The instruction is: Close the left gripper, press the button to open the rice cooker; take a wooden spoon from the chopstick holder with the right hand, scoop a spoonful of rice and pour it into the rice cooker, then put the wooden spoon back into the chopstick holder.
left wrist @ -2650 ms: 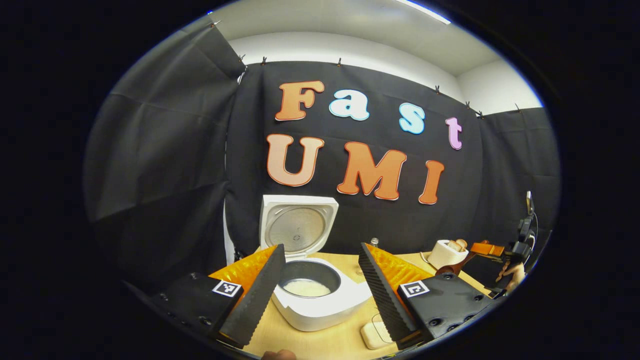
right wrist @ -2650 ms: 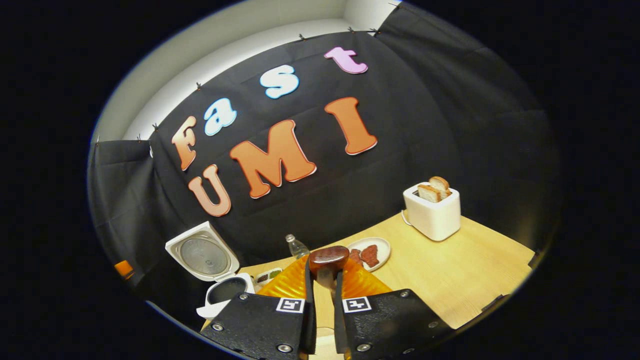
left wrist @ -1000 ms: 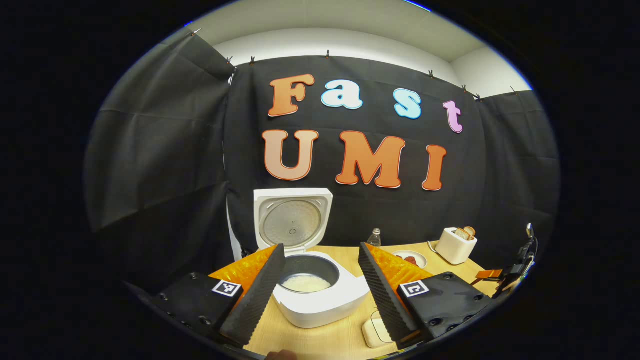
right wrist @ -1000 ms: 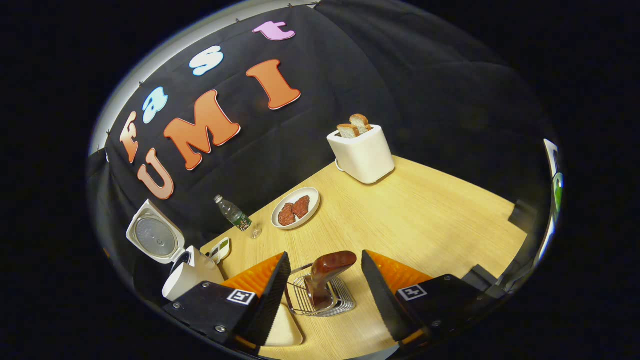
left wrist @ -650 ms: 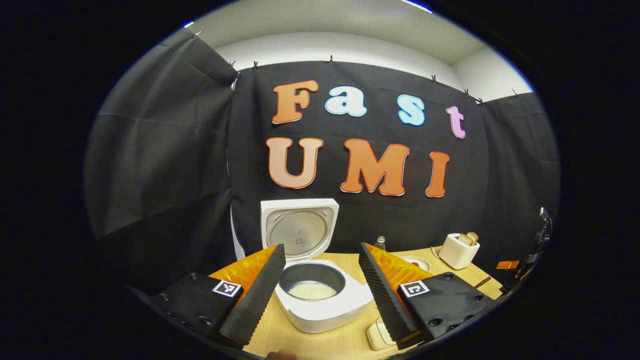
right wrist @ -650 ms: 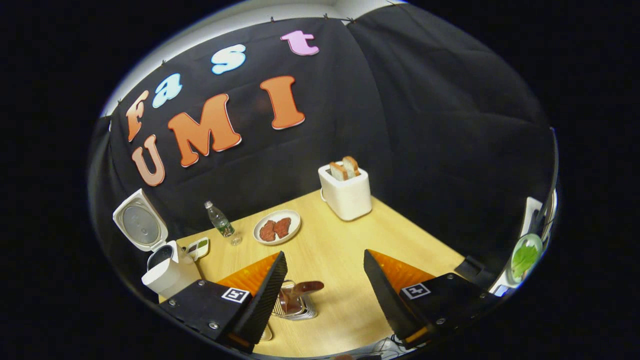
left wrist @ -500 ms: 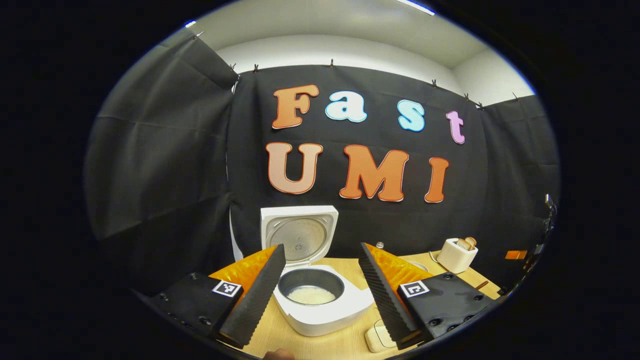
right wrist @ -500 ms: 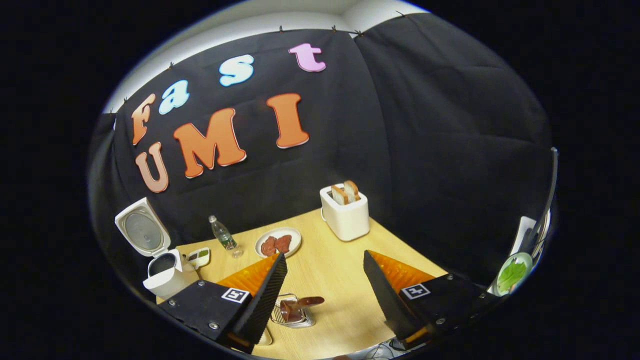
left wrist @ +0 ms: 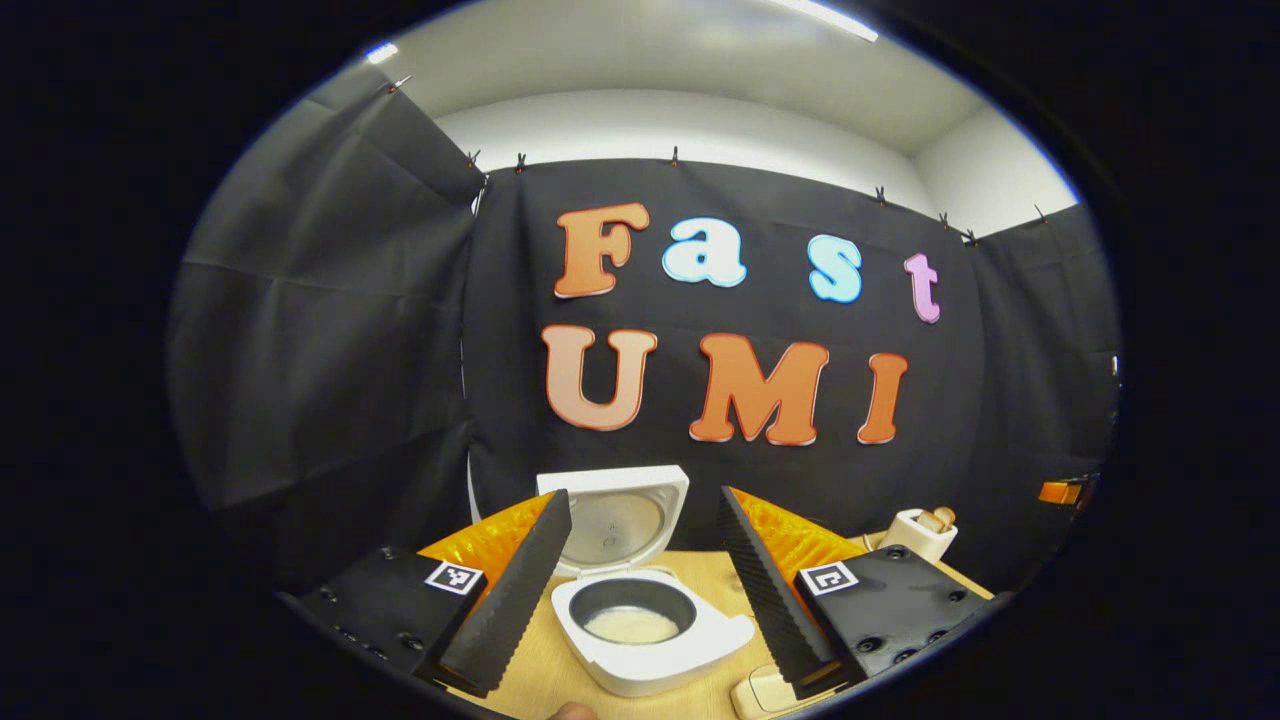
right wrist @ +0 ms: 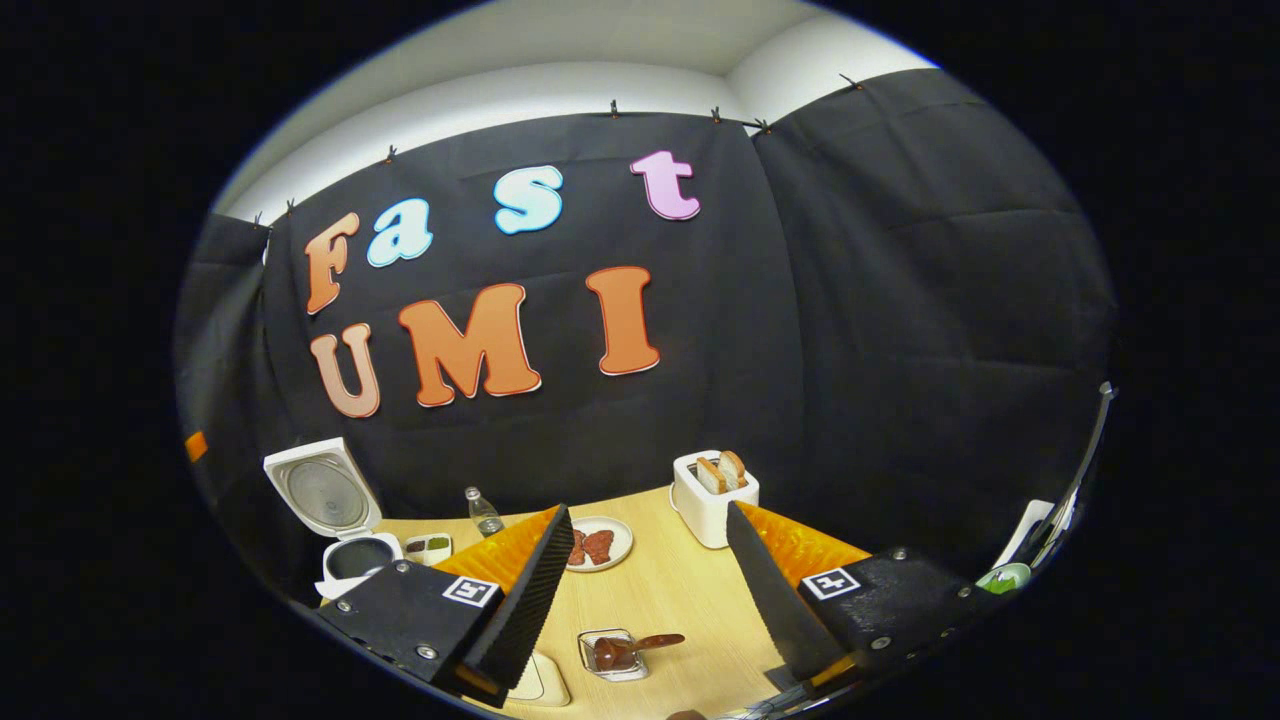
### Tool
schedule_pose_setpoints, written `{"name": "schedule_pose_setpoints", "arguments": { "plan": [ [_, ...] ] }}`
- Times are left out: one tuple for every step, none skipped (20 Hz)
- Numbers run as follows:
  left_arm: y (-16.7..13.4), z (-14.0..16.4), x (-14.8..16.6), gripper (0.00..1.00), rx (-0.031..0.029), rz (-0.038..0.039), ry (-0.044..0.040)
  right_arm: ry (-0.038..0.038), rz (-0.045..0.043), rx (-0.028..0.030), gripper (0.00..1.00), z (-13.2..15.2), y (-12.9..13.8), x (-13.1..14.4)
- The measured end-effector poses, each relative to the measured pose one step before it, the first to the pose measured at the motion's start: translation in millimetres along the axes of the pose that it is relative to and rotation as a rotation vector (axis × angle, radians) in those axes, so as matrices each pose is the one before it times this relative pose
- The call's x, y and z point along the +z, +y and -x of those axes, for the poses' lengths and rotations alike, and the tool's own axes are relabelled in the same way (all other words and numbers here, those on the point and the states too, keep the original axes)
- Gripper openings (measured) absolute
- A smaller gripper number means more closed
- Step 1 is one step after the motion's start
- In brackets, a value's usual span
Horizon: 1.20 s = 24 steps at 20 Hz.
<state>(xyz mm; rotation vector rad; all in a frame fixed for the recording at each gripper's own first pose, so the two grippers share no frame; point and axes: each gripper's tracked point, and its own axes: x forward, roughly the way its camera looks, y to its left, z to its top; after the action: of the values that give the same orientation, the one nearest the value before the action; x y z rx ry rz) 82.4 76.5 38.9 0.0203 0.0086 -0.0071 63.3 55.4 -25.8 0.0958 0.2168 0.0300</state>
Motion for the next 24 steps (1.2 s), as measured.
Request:
{"name": "schedule_pose_setpoints", "arguments": {
  "plan": [
    [7.33, -15.08, 15.3, 0.99, 0.01824, -0.01083, -0.0391, -0.00532, 0.00486, 0.00903, 0.95, 1.46, 4.58, 2.04],
    [7.06, -18.48, 9.59, 0.99, 0.01933, -0.0096, -0.0184, -0.00059, 0.00463, 0.00638, 0.95, 0.85, 3.75, 0.34],
    [1.54, -20.04, 0.56, 0.99, 0.00775, 0.00089, 0.00134, 0.00139, 0.00689, 0.00333, 0.95, 0.99, 1.85, 0.21],
    [-0.21, -20.28, -0.19, 0.99, 0.00008, 0.00979, 0.00716, -0.00018, 0.00683, 0.00318, 0.95, 0.59, 1.59, -0.17],
    [0.6, -20.18, -0.14, 0.99, 0.00129, 0.00891, 0.00883, -0.00175, 0.00622, 0.00342, 0.95, 1.11, 2.12, -0.52],
    [1.86, -19.69, -2.62, 0.99, 0.00761, 0.00377, 0.01061, -0.00117, 0.00094, 0.00123, 0.95, 0.41, 1.45, 0.17],
    [2.3, -20.01, -2.23, 0.99, 0.01175, -0.00507, 0.00679, 0.00208, -0.00142, 0.00105, 0.95, 1.36, -0.03, -0.95],
    [2.04, -19.19, -7.16, 0.99, 0.01393, -0.01648, 0.02007, 0.00205, -0.00636, -0.00142, 0.95, -0.94, 0.3, -1.99],
    [0.68, -21.24, -10.43, 0.99, 0.01445, -0.01233, 0.02669, 0.0042, -0.00841, 0.00242, 0.95, -0.42, 1.65, -1.83],
    [-1.04, -16.39, -10.37, 0.99, 0.00807, -0.00063, 0.02554, 0.00576, -0.00652, 0.00213, 0.95, -0.11, 1.11, -1.22],
    [-1.59, -17.96, -12.9, 0.99, 0.0096, -0.00065, 0.03182, 0.00061, 0.00098, 0.00314, 0.95, 0.4, 0.84, -1.43],
    [-3.42, -15.53, -12.24, 0.99, -0.00188, 0.00354, 0.0299, -0.00217, 0.00725, 0.00047, 0.95, -0.16, -0.11, -0.74],
    [-1.19, -13.87, -14.08, 0.99, 0.00121, 0.0052, 0.03137, -0.00117, 0.00845, -0.00431, 0.95, -0.42, -1.02, -0.01],
    [2.2, -16.07, -12.25, 0.99, 0.00766, 0.00093, 0.03325, 0.00183, 0.00598, -0.00325, 0.94, -1.72, -1.39, -0.5],
    [-0.4, -14.53, -11.83, 0.99, 0.00752, 0.00201, 0.02726, 0.00023, -0.0014, -0.00304, 0.95, -0.38, -1.37, -0.4],
    [-0.07, -12.86, -12.18, 0.99, 0.00646, 0.00729, 0.02586, 0.00242, -0.00725, 0.00036, 0.95, -0.03, 0.07, -0.36],
    [2.16, -11.15, -8.79, 1.0, 0.01036, 0.00118, 0.0228, 0.00336, -0.00918, -0.00042, 0.95, -0.06, -0.92, -1.31],
    [2.12, -9.81, -7.74, 0.99, 0.00362, 0.00416, 0.01884, 0.00373, -0.00564, -0.00215, 0.95, -1.52, -2.14, -2.28],
    [1.99, -9.5, -9.91, 0.99, 0.00234, 0.00921, 0.02317, 0.00574, 0.00003, -0.00654, 0.95, -0.1, -2.6, -2.82],
    [2.26, -7.92, -10.2, 0.99, 0.00758, -0.0004, 0.03148, 0.00477, 0.00285, -0.00565, 0.94, -1.19, -2.14, -2.53],
    [3.43, -8.11, -9.26, 0.99, 0.01307, -0.00692, 0.0181, 0.00534, 0.00133, -0.00442, 0.94, -0.76, -1.42, -2.41],
    [3.93, -5.87, -8.14, 1.0, 0.0135, -0.00521, 0.02083, 0.00746, -0.00066, 0.00017, 0.94, -2.28, 0.35, -3.58],
    [0.45, -2.82, 4.44, 0.99, 0.00661, -0.00158, -0.01945, 0.0078, -0.00116, 0.00236, 0.95, -0.84, 0.26, -2.65],
    [-1.53, -3.23, -0.4, 1.0, -0.00677, 0.00653, -0.00584, 0.00757, 0.00126, 0.00153, 0.95, -1.77, 1.36, -3.02]
  ]
}}
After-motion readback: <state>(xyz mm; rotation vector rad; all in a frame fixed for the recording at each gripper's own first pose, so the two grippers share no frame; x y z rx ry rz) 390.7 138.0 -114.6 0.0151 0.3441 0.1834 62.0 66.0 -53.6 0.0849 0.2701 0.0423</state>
